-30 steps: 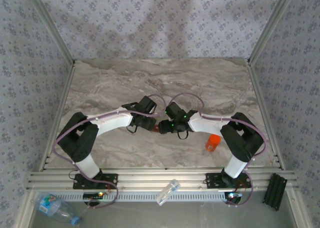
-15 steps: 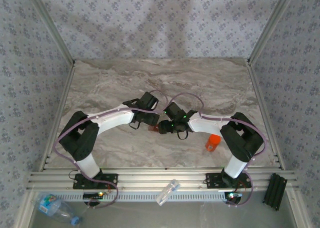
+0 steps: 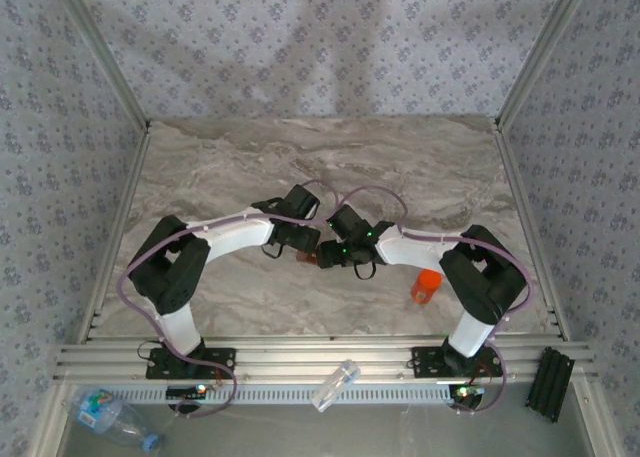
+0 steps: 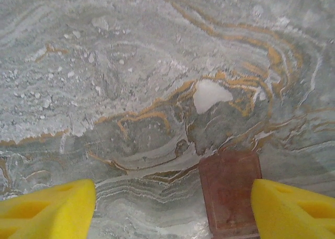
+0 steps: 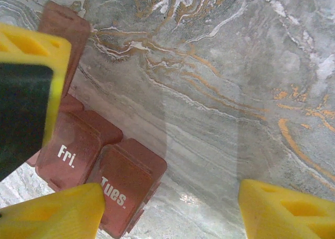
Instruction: Sort the pills into containers
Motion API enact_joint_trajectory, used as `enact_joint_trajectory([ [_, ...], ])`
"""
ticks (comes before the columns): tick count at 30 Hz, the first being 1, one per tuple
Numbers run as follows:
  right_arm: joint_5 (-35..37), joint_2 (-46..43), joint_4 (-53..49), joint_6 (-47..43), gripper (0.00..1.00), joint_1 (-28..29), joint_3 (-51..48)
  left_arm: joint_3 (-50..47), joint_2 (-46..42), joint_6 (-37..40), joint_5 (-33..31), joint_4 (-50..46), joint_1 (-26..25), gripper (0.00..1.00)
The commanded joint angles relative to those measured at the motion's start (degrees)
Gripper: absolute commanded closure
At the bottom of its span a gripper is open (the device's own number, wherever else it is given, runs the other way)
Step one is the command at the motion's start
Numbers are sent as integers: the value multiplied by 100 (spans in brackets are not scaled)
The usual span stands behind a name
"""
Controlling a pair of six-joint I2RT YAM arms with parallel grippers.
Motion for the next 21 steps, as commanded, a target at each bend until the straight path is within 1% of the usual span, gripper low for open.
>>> enact_joint_trajectory([
  [1,140,147,-574,-62,29,20,30,243,-371,-163,170,-111,33,22],
  [7,146,-205,-798,-373,25,-117,331,344,-947,-438,364,-228,131,17],
  [9,177,-357,-897,-470,24,-132,404,247,-1149,-524,420,-208,208,15],
  [15,246,-565,-1124,-583,17,-73,503,-531,-1915,-1093,630,159,616,9],
  [16,249,-563,-1146,-616,17,-31,502,-657,-2025,-1217,621,166,699,8],
  [17,284,-548,-1184,-651,11,23,509,-779,-2105,-1327,617,139,789,7],
  [21,451,-372,-1333,-813,9,260,522,-1145,-2243,-1504,549,-89,1022,5],
])
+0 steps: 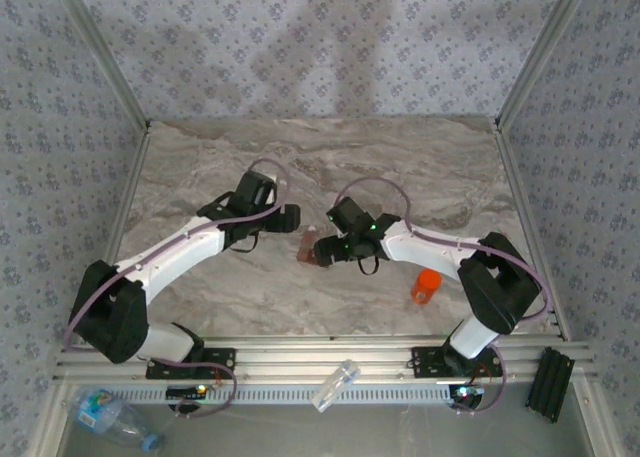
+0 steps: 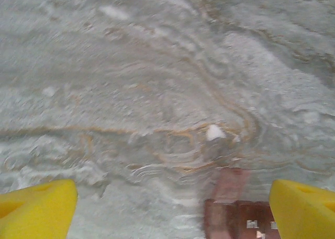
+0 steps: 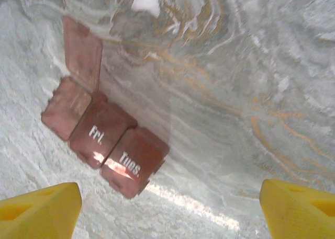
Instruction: Sort the pills into containers
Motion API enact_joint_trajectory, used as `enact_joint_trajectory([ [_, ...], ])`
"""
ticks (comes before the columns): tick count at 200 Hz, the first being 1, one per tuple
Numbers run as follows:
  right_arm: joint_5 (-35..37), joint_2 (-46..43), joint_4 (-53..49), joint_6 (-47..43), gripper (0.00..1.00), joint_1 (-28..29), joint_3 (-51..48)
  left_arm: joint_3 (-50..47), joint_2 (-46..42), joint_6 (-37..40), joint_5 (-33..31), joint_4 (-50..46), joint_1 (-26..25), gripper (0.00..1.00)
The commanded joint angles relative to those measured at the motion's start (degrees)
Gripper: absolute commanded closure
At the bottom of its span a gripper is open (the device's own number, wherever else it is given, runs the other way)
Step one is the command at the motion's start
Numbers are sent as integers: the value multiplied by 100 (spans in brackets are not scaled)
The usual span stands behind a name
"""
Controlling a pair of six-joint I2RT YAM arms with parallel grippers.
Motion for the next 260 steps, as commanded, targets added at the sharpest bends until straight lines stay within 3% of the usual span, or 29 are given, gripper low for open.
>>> enact_joint_trajectory([
  [1,290,160,-405,-269,9,220,133,-324,-104,-337,31,-275,152,5],
  [65,522,710,-668,-453,10,459,307,-454,380,-386,27,-622,176,4],
  [132,516,821,-533,-428,11,248,302,-139,1244,-386,0,-585,-103,4],
  [260,348,804,-429,-312,13,-309,343,253,1847,-518,-12,-359,-576,4],
])
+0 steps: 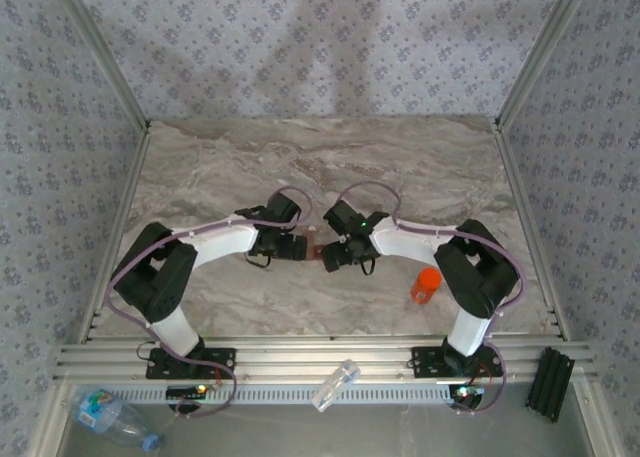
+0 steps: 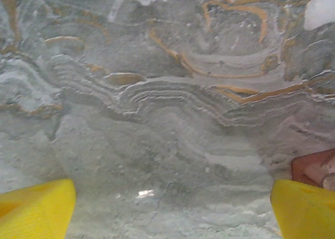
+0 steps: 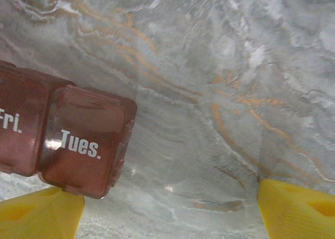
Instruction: Sort the pills into containers
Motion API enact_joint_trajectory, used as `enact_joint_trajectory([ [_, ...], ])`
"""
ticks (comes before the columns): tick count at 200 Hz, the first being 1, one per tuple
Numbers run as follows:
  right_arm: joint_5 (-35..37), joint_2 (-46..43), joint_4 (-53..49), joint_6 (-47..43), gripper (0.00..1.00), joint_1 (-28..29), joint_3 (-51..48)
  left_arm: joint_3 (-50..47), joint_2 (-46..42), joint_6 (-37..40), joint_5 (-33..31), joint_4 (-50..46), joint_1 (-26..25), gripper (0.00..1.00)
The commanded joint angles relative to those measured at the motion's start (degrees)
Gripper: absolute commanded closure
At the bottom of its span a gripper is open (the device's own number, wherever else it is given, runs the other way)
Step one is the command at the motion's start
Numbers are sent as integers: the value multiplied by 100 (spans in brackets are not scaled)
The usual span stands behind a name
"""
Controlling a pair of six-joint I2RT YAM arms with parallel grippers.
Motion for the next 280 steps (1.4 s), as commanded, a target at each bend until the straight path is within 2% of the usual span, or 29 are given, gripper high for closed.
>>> enact_joint_trajectory([
  [1,-37,55,-67,46,13,-89,153,215,165,-74,-9,37,-53,4],
  [181,1,-231,-201,-107,13,-813,-203,1460,1191,58,170,20,-263,5],
  [238,-103,-548,-300,-142,13,-868,-168,1319,1017,59,162,28,-268,5],
  [280,-67,-1432,-753,-62,12,-870,-155,1046,437,93,-79,-60,-234,3],
])
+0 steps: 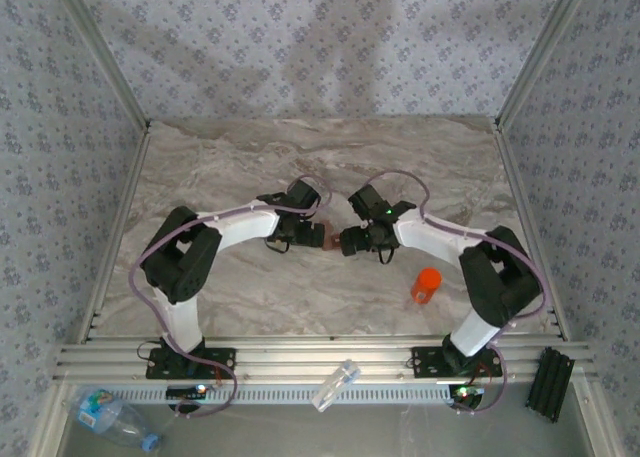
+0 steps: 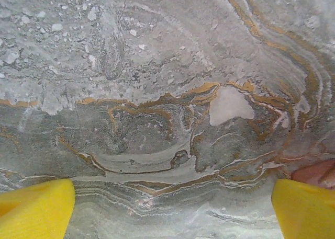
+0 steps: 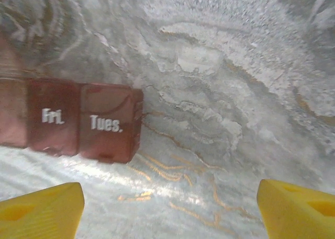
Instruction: Sort the pills into containers
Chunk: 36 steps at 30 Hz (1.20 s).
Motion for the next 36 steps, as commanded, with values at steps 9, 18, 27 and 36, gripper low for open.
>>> enact_joint_trajectory([
  [9,529,-2051,-1579,177,0,-163,-30,-811,-1883,86,-235,62,223,0],
  [18,1049,-3191,-3045,559,0,-432,-415,-1386,-3065,-84,-207,283,382,0],
  [27,1347,-3500,-3460,1081,1,-660,-642,-1403,-3111,-100,-90,411,383,0],
  [36,1077,-3532,-3149,1806,4,-766,-1149,-1477,-3114,-115,-19,580,379,0],
])
